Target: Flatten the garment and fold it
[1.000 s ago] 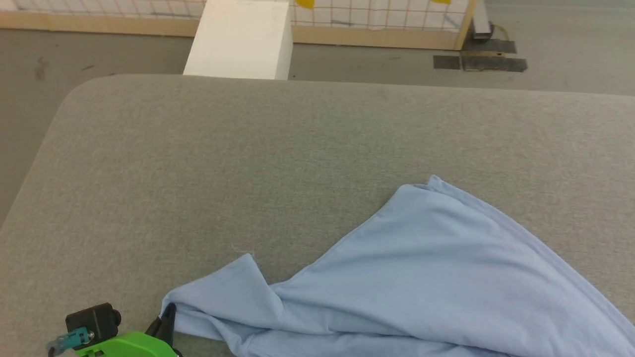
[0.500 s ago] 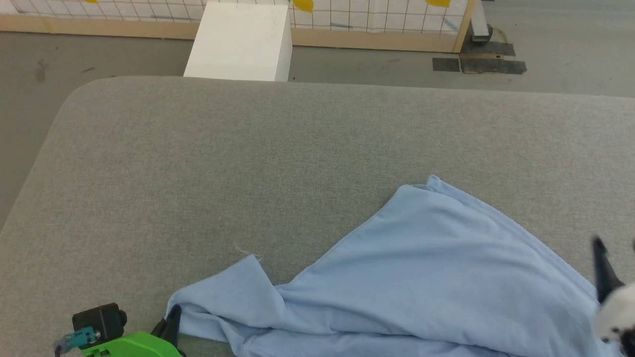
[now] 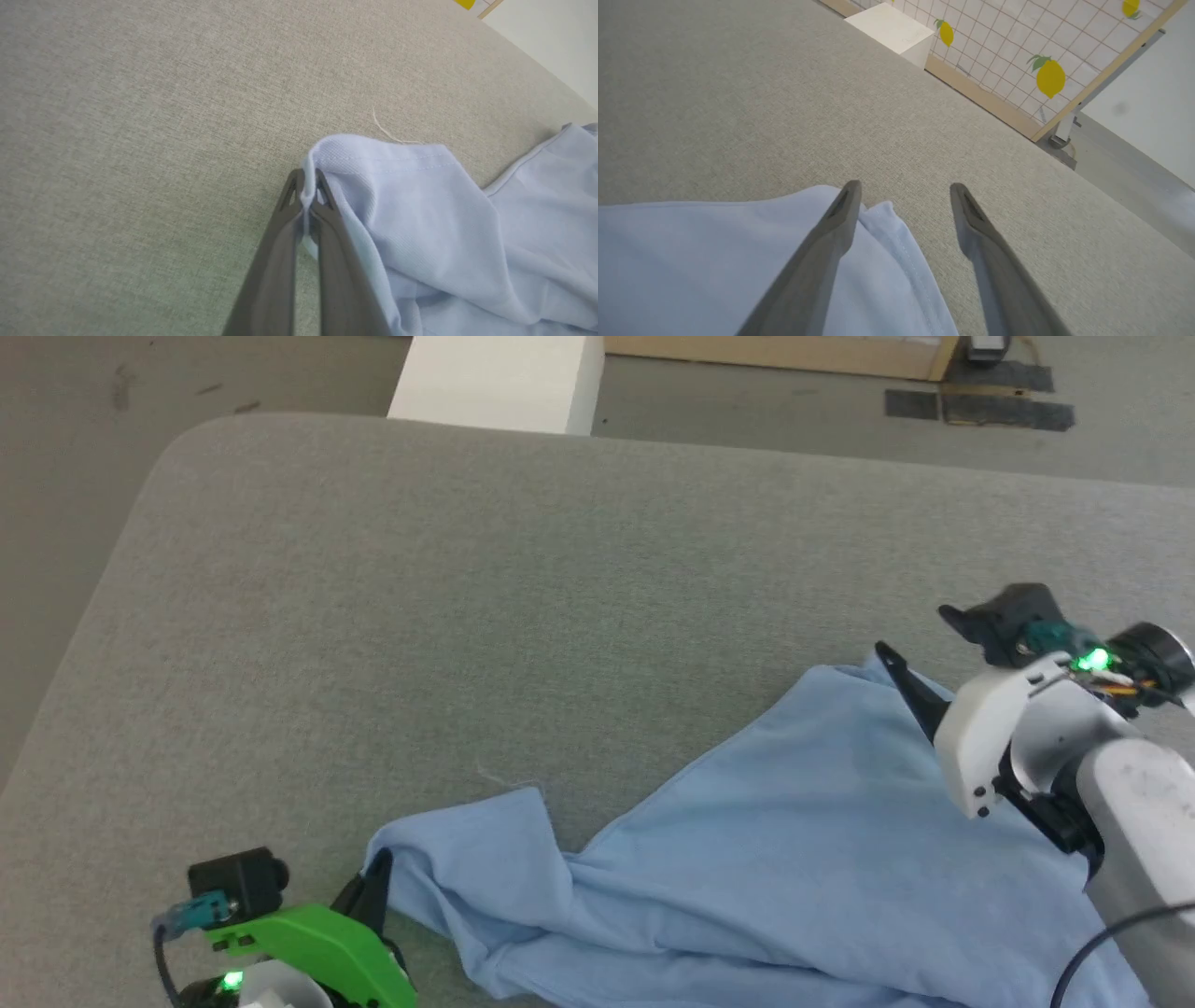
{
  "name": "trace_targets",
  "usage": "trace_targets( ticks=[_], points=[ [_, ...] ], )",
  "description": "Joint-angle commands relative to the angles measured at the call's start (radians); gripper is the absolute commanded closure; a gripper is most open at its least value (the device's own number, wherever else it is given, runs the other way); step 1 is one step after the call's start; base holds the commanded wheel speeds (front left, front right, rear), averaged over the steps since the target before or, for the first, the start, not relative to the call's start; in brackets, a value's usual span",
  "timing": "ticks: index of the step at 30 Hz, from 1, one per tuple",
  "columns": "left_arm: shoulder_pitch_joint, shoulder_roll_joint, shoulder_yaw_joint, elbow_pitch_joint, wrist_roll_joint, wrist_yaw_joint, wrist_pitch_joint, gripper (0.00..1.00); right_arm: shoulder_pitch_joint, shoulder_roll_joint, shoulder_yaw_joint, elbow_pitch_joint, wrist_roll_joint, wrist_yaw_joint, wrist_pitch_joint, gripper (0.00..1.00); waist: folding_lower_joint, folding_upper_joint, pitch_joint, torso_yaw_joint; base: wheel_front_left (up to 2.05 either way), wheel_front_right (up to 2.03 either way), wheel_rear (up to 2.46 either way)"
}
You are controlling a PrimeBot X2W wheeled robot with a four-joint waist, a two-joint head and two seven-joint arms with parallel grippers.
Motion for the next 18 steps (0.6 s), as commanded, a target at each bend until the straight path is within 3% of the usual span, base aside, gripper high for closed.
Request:
trace_targets(
  ticks=[1,10,11,12,13,14,15,18],
  points=[
    [-0.026,-0.012,-0.007,0.01,0.006,-0.011,-0.009,1.0,-0.046,-0.016,0.04,0.038,0.026,-0.001,0.029,0.0,0.0,0.0,0.038,0.046,0.0,0.0,0.0],
    [-0.068,-0.053,-0.034,0.07,0.003,-0.04,-0.037,1.0,-0.221,-0.103,0.281,0.221,0.162,-0.001,0.296,0.0,0.0,0.0,0.071,0.109,0.0,0.0,0.0],
    [-0.068,-0.054,-0.035,0.074,0.003,-0.041,-0.039,1.0,-0.23,-0.109,0.3,0.228,0.173,-0.001,0.32,0.37,0.0,0.0,0.071,0.111,0.0,0.0,0.0],
    [-0.069,-0.054,-0.035,0.078,0.002,-0.042,-0.04,1.0,-0.236,-0.113,0.314,0.229,0.182,-0.001,0.333,0.54,0.0,0.0,0.07,0.112,0.0,0.0,0.0],
    [-0.07,-0.054,-0.034,0.082,0.002,-0.042,-0.041,1.0,-0.244,-0.116,0.326,0.231,0.193,-0.001,0.342,0.8,0.0,0.0,0.068,0.111,0.0,0.0,0.0],
    [-0.07,-0.054,-0.033,0.084,0.001,-0.042,-0.041,1.0,-0.249,-0.118,0.333,0.232,0.199,-0.001,0.345,0.93,0.0,0.0,0.066,0.11,0.0,0.0,0.0],
    [-0.069,-0.053,-0.032,0.087,0.0,-0.041,-0.042,1.0,-0.252,-0.119,0.336,0.236,0.208,-0.001,0.346,1.0,0.0,0.0,0.062,0.107,0.0,0.0,0.0],
    [-0.061,-0.05,-0.028,0.091,-0.002,-0.039,-0.046,1.0,-0.251,-0.108,0.32,0.245,0.225,-0.001,0.307,1.0,0.0,0.0,0.046,0.093,0.0,0.0,0.0]
  ],
)
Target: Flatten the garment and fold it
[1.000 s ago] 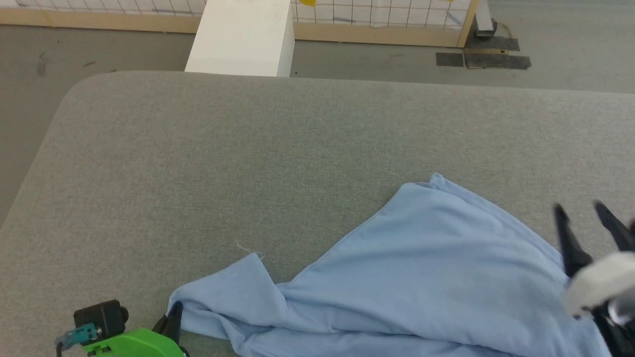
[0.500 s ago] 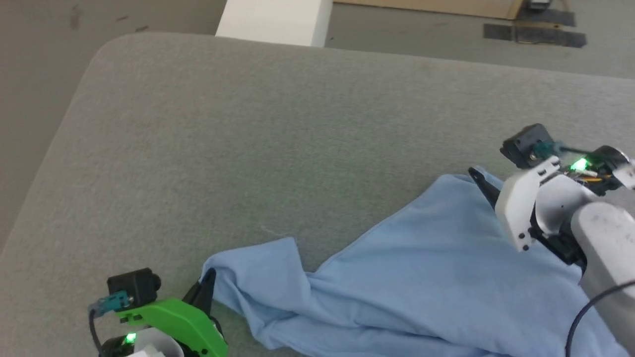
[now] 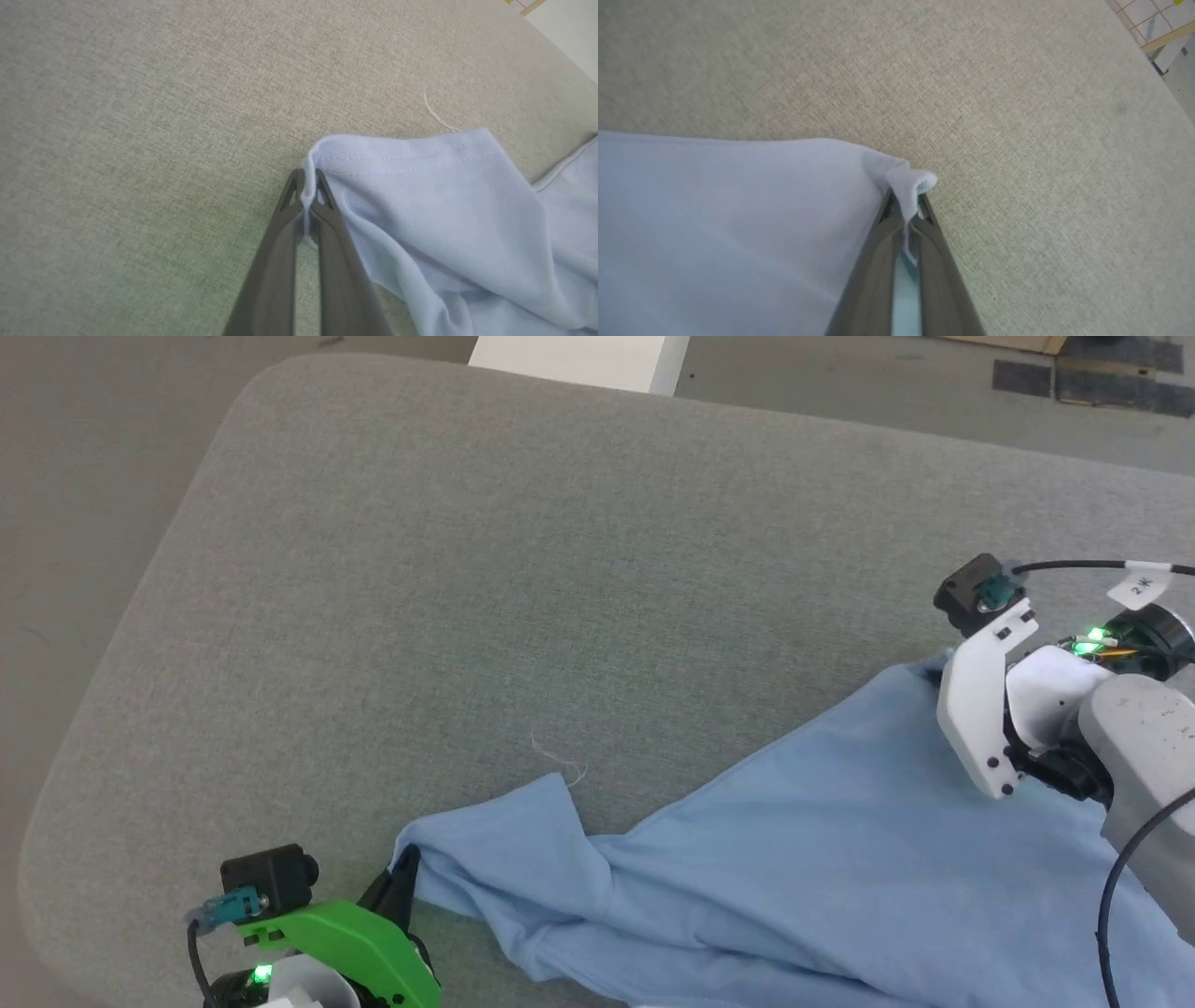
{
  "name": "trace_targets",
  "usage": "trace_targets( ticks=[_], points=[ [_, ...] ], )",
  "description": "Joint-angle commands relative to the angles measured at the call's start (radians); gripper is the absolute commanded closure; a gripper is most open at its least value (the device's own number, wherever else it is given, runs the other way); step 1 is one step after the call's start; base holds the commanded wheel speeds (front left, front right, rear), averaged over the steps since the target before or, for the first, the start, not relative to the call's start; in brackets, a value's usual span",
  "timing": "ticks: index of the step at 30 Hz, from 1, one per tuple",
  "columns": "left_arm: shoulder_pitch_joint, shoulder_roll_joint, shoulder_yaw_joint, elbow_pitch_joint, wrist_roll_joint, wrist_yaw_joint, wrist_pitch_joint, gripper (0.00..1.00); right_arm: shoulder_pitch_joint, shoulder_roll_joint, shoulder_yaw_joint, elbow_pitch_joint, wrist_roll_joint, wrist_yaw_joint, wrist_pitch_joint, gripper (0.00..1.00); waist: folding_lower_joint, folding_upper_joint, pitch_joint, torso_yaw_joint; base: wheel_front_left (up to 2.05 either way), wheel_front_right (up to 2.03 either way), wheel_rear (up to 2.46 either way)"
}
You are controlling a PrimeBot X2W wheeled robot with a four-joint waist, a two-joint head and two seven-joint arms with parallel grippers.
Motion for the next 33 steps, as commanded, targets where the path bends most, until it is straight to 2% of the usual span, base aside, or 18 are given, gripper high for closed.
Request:
trace_targets(
  ticks=[1,6,11,17,21,26,29,33],
  points=[
    [-0.009,0.003,0.006,0.002,-0.008,-0.003,-0.007,1.0,0.011,0.003,-0.014,0.014,0.007,-0.002,-0.031,1.0,0.0,-0.0001,-0.021,-0.019,0.0,0.0,0.0],
    [0.012,0.018,0.017,-0.001,-0.007,0.006,-0.01,1.0,0.081,0.038,-0.133,0.021,0.007,-0.002,-0.215,1.0,0.0,-0.0001,-0.072,-0.056,0.0,0.0,0.0],
    [0.046,0.043,0.035,-0.021,-0.006,0.022,-0.013,1.0,0.241,0.066,-0.298,-0.034,0.001,-0.002,-0.378,1.0,0.0,-0.0001,-0.128,-0.105,0.0,0.0,0.0],
    [0.072,0.067,0.069,-0.057,0.0,0.041,-0.038,1.0,0.477,0.138,-0.558,-0.186,-0.025,-0.002,-0.463,1.0,0.0,-0.0001,-0.165,-0.172,0.0,0.0,0.0],
    [0.065,0.076,0.085,-0.072,-0.002,0.032,-0.058,1.0,0.617,0.216,-0.7,-0.335,-0.06,-0.002,-0.44,1.0,0.0,-0.0001,-0.179,-0.212,0.0,0.0,0.0],
    [0.018,0.081,0.13,-0.1,-0.029,0.006,-0.085,1.0,0.721,0.281,-0.775,-0.525,-0.068,-0.002,-0.331,1.0,0.0,-0.0001,-0.192,-0.255,0.0,0.0,0.0],
    [-0.051,0.101,0.149,-0.132,-0.05,-0.02,-0.064,1.0,0.706,0.26,-0.796,-0.632,-0.057,-0.002,-0.241,1.0,0.0,-0.0001,-0.193,-0.275,0.0,0.0,0.0],
    [-0.199,0.124,0.178,-0.162,-0.085,-0.038,-0.011,1.0,0.603,0.181,-0.794,-0.718,-0.067,-0.002,-0.13,1.0,0.0,-0.0001,-0.174,-0.292,0.0,0.0,0.0]
  ],
)
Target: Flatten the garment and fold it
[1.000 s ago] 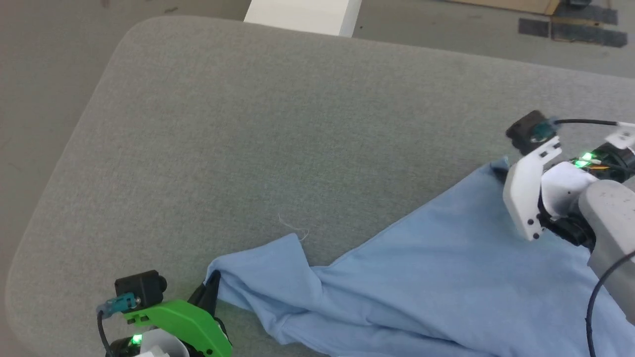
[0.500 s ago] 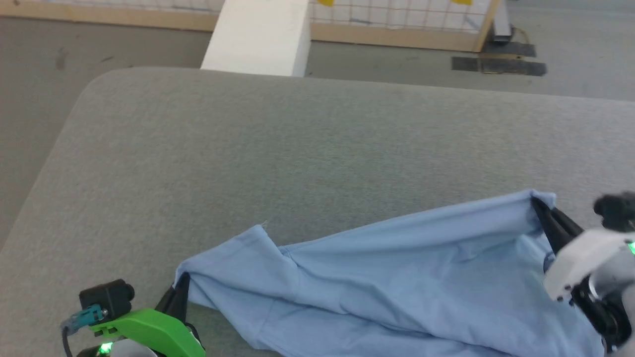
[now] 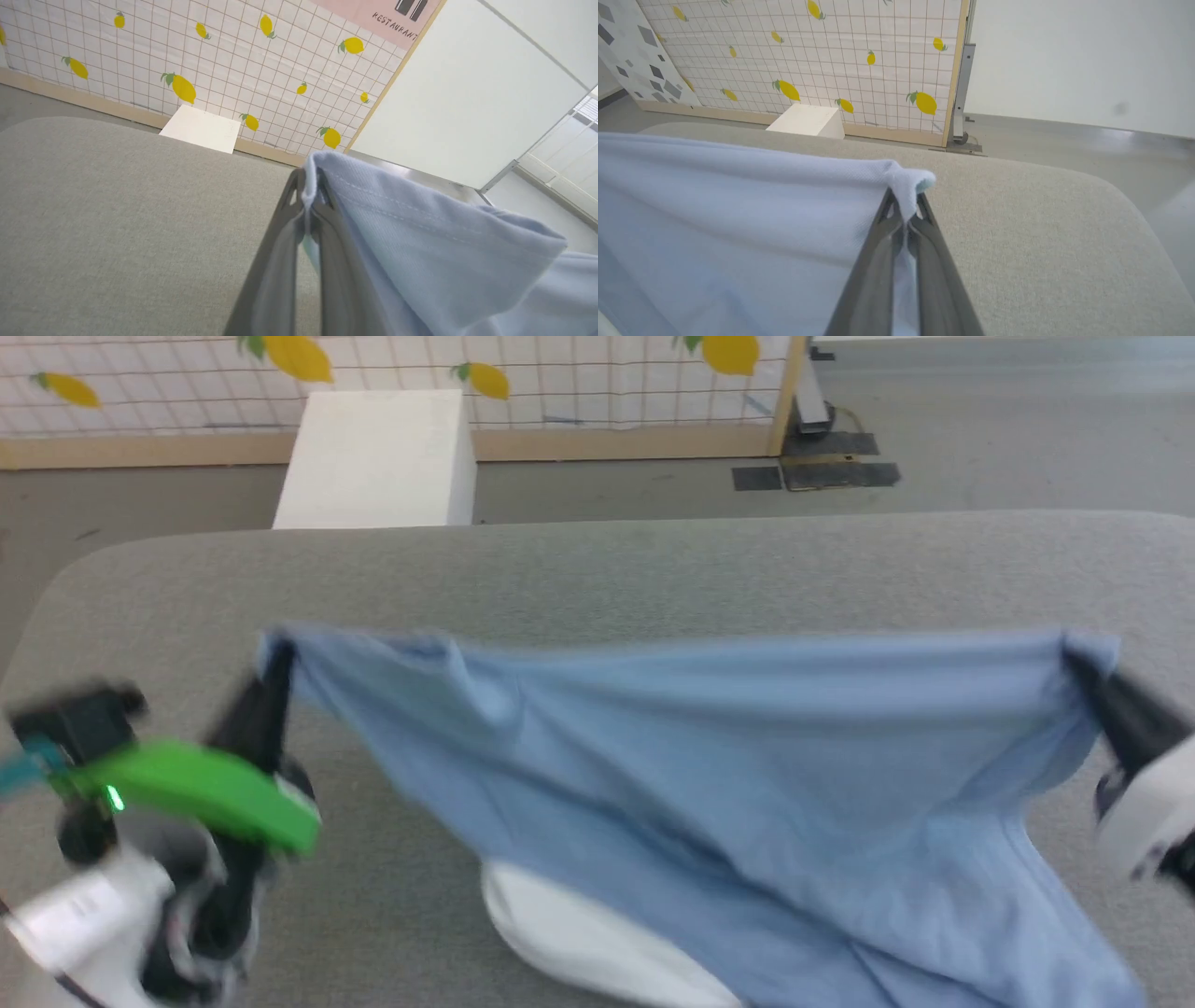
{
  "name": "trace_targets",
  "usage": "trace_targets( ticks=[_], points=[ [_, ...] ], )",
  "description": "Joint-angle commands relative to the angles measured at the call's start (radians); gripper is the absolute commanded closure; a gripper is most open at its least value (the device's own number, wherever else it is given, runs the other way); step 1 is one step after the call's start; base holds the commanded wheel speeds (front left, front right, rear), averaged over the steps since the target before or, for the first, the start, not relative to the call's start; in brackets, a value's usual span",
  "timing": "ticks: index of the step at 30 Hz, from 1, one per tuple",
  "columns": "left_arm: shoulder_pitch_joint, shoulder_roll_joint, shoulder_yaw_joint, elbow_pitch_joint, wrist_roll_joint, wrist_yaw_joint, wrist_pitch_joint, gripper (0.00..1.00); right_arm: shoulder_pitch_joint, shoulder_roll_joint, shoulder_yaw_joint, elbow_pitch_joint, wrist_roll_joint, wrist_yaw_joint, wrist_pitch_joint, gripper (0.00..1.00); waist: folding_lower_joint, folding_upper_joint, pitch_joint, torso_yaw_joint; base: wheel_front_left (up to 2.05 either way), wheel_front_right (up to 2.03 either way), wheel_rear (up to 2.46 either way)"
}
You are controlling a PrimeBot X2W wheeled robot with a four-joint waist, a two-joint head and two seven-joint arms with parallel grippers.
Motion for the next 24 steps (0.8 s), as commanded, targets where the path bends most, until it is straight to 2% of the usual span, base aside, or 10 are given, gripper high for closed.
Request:
trace_targets(
  ticks=[1,6,11,18,24],
  points=[
    [-0.085,0.009,0.027,-0.005,-0.024,-0.001,0.008,1.0,-0.071,-0.028,0.003,-0.019,-0.002,-0.002,0.031,1.0,0.0,0.0,0.02,-0.018,0.0,0.0,0.0],
    [-0.329,-0.033,0.074,-0.002,-0.105,0.023,0.056,1.0,-0.282,-0.128,0.054,-0.017,0.037,-0.002,0.142,1.0,0.0,0.0,0.102,-0.031,0.0,0.0,0.0],
    [-0.599,-0.033,0.069,0.072,-0.095,0.039,0.097,1.0,-0.529,-0.183,0.127,0.047,0.051,-0.002,0.195,1.0,0.0,0.0,0.212,-0.041,0.0,0.0,0.0],
    [-0.951,-0.024,0.051,0.224,-0.021,0.041,0.085,1.0,-0.869,-0.178,0.215,0.206,-0.008,-0.002,0.174,1.0,0.0,0.0,0.365,-0.061,0.0,0.0,0.0],
    [-1.207,-0.033,0.088,0.328,0.042,0.056,-0.029,1.0,-1.123,-0.122,0.231,0.354,-0.119,-0.002,0.072,1.0,0.0,0.0,0.454,-0.078,0.0,0.0,0.0]
  ],
)
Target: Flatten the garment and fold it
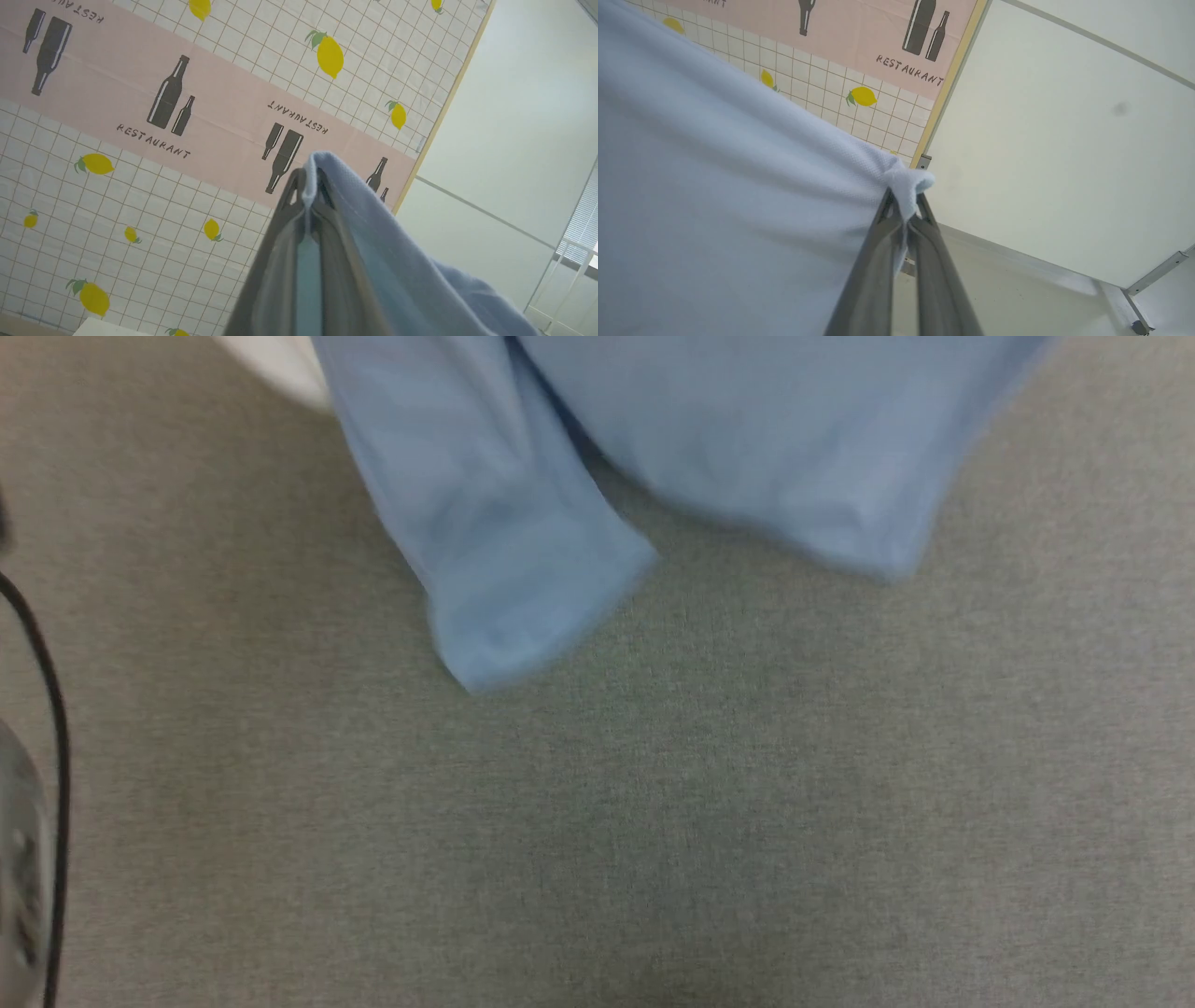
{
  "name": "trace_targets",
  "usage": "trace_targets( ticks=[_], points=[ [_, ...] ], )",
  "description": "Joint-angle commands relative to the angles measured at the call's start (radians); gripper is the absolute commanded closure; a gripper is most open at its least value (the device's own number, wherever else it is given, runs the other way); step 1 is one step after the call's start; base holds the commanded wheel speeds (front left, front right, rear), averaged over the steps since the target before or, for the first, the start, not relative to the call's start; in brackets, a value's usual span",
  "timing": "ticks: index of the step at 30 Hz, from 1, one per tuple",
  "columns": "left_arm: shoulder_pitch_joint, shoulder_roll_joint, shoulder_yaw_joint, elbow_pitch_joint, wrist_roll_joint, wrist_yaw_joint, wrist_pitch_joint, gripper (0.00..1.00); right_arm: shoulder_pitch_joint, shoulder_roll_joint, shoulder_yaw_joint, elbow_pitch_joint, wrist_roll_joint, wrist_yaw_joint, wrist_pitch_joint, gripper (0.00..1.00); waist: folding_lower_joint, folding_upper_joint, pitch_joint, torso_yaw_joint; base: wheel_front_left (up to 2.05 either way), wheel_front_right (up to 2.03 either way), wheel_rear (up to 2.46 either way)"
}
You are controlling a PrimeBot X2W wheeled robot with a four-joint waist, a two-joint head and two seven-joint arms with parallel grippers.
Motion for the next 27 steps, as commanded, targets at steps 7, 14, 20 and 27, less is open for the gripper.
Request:
trace_targets(
  ticks=[7,14,20,27],
  points=[
    [-0.234,0.016,0.052,0.075,0.063,-0.062,-0.214,1.0,-0.22,0.072,-0.042,0.131,-0.179,-0.002,-0.19,1.0,-0.0001,-0.0001,0.134,-0.032,0.0,0.0,0.0],
    [-0.22,0.026,0.034,0.151,0.092,-0.151,-0.301,1.0,-0.225,0.092,-0.01,0.223,-0.225,-0.002,-0.286,1.0,-0.0001,-0.0001,0.118,-0.007,0.0,0.0,0.0],
    [0.037,0.072,-0.083,0.286,0.16,-0.19,-0.238,1.0,-0.057,0.074,0.074,0.303,-0.141,-0.002,-0.314,1.0,-0.0001,-0.0001,0.063,0.029,0.0,0.0,0.0],
    [0.392,0.121,-0.187,0.336,0.136,-0.244,-0.07,1.0,0.219,0.038,0.164,0.306,0.022,-0.002,-0.306,1.0,-0.0001,-0.0001,-0.045,0.057,0.0,0.0,0.0]
  ],
)
